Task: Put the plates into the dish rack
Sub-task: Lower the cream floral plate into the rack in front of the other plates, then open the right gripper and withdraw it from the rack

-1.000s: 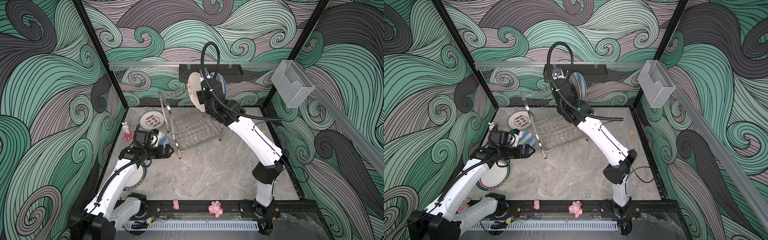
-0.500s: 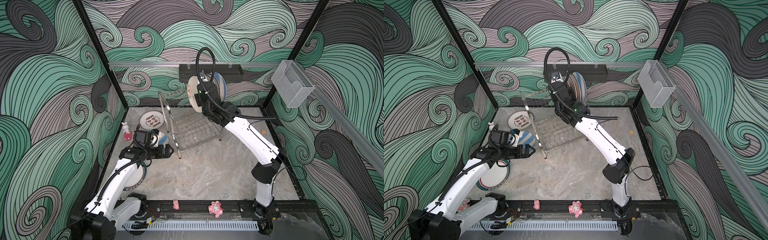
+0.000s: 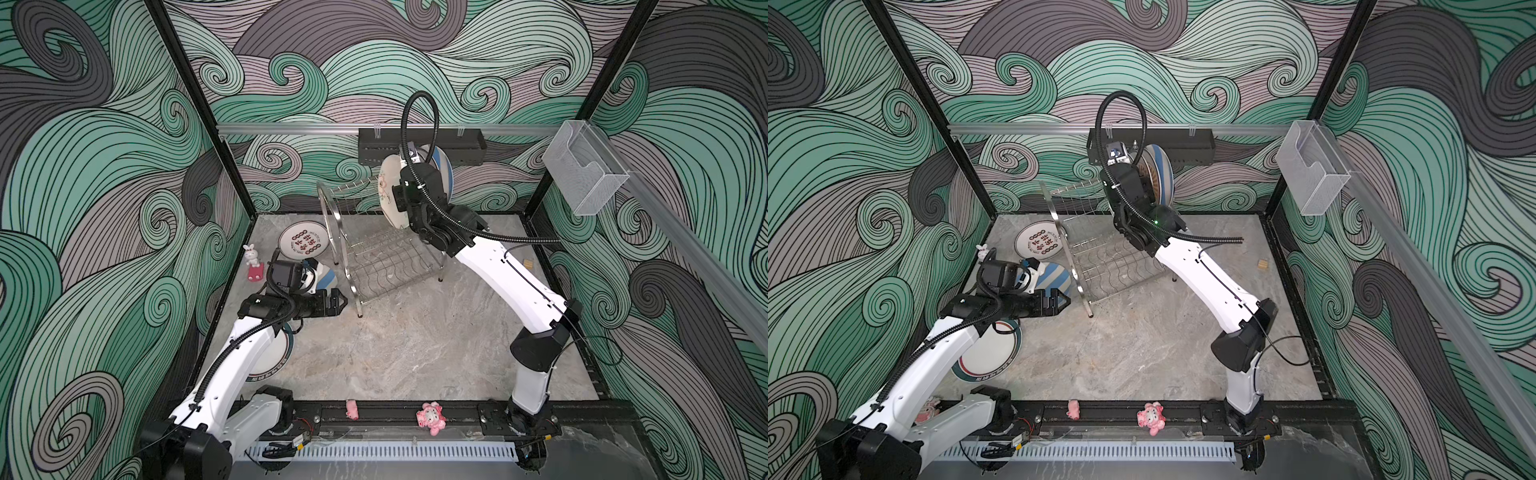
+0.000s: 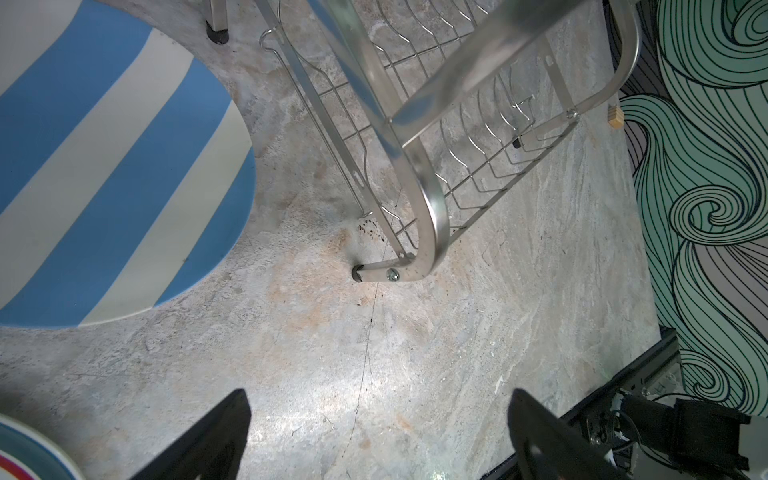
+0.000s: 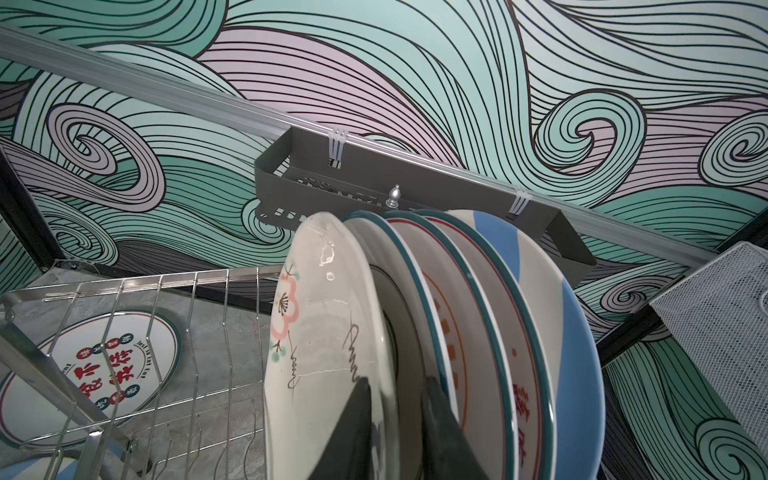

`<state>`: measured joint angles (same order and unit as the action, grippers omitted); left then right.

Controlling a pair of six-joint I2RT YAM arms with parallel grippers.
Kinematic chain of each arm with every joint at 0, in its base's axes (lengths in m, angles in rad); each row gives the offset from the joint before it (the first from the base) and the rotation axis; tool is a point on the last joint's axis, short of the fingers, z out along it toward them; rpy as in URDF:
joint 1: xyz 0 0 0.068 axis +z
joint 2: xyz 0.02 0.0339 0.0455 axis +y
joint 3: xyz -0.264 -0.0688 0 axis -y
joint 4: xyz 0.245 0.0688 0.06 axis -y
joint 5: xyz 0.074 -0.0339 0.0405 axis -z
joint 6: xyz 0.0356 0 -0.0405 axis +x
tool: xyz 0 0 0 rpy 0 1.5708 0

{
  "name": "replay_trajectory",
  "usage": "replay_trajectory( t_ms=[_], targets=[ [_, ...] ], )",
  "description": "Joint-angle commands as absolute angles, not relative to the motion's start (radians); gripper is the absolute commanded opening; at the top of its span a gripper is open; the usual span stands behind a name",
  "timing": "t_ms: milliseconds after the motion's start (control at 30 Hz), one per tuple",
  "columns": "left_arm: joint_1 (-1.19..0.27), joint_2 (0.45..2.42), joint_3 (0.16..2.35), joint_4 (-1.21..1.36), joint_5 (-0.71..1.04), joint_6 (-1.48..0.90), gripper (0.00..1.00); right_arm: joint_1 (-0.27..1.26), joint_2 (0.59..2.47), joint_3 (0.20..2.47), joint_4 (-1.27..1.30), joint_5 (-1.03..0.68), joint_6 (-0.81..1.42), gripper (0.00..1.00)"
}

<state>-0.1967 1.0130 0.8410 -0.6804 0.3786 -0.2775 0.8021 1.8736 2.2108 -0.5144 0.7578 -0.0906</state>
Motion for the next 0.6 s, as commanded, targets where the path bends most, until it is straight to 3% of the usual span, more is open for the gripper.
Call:
replay_trajectory(
  t_ms=[0,367,567],
  targets=[
    [-0.187,1.019,0.856,-0.684,0.385,-0.269,0.99,0.799,1.833,2.224,-0.495,0.734,-0.084,0.30],
    [-0.181,1.019,0.856,-0.693,0.357,-0.271,0.99,0.810,1.790,2.270,-0.566,0.643,-0.067,0.45],
    [-0.169,1.019,0.859,-0.699,0.328,-0.276,0.99,0.811,1.682,2.178,-0.571,0.526,-0.037,0.47]
  ],
)
